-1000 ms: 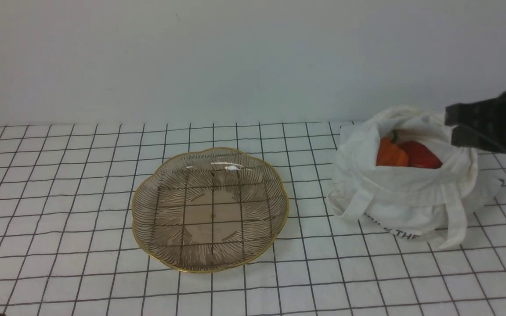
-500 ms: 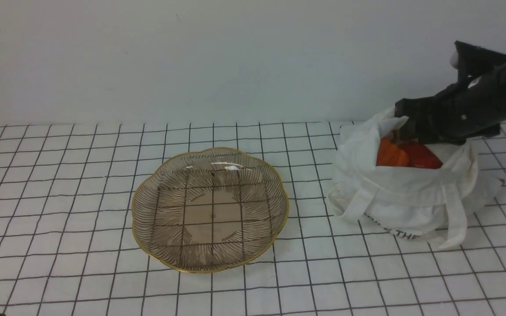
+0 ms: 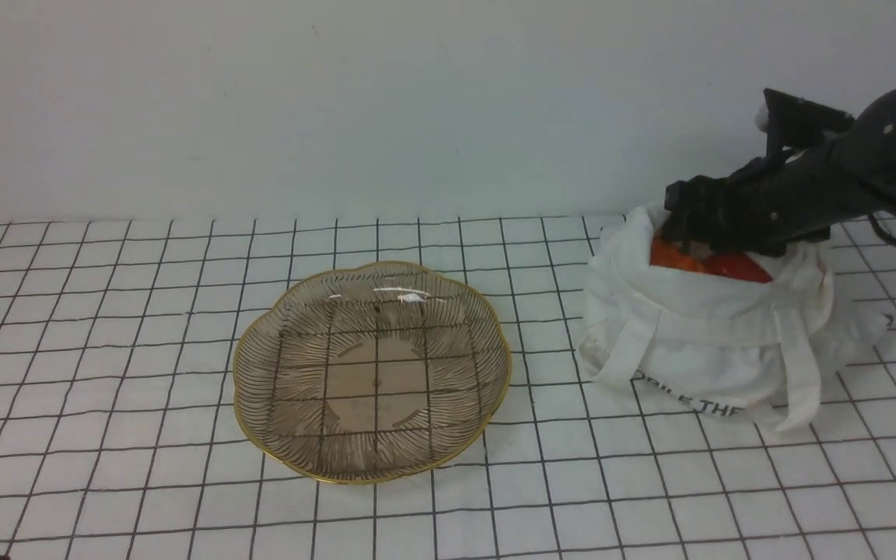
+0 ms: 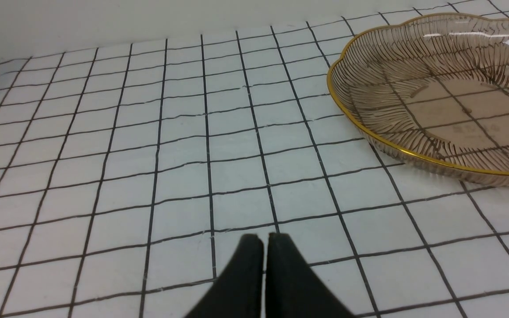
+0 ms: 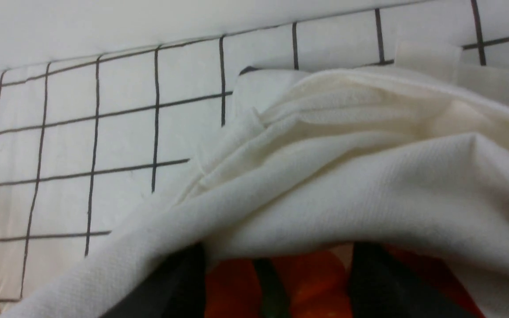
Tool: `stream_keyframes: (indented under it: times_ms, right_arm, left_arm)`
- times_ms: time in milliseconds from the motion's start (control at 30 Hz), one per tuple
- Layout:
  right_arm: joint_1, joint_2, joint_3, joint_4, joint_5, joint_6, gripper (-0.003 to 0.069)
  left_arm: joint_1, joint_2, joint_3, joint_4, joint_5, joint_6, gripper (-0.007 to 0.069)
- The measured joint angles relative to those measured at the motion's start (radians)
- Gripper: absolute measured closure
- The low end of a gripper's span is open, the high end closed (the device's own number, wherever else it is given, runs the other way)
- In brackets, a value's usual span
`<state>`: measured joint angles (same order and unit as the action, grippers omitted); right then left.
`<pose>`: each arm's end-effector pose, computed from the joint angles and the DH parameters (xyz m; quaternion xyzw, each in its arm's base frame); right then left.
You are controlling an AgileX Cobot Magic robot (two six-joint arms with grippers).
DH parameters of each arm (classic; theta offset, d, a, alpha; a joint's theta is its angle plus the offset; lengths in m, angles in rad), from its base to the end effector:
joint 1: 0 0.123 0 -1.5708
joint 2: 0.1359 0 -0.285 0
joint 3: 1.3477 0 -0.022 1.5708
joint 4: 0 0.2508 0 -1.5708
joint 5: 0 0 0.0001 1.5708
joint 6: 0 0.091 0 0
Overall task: Take vegetables from bag on white checkered tablecloth place on plate.
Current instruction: 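Reach into the cloth bag toward the pumpkin with the right gripper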
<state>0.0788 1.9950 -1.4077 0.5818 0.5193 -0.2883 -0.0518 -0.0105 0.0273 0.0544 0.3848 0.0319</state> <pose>0.4299 0.0589 0.1925 0.0292 0.9430 0.1764 0.2808 0.0524 -0.0009 0.1700 0.0482 0.8075 0.0172 0.5877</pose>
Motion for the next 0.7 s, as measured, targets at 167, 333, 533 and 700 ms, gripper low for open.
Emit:
stream_keyframes:
  times_ms: [167,333,533,700]
  right_arm:
    - [0.0,0.024,-0.003,0.01,-0.027,-0.043,0.0308]
    - [0.0,0.013,-0.003,-0.012,0.039,-0.097,0.0587]
    - [-0.002,-0.06,0.0,-0.099,0.193,-0.094,0.0666]
    - [-0.002,-0.188,0.0,-0.223,0.286,-0.031,0.0669]
  left_arm:
    - [0.0,0.0,0.0,0.0,0.0,0.0,0.0633]
    - [0.0,0.0,0.0,0.0,0.0,0.0,0.0633]
    - [0.0,0.0,0.0,0.0,0.0,0.0,0.0633]
    - [0.0,0.0,0.0,0.0,0.0,0.0,0.0633]
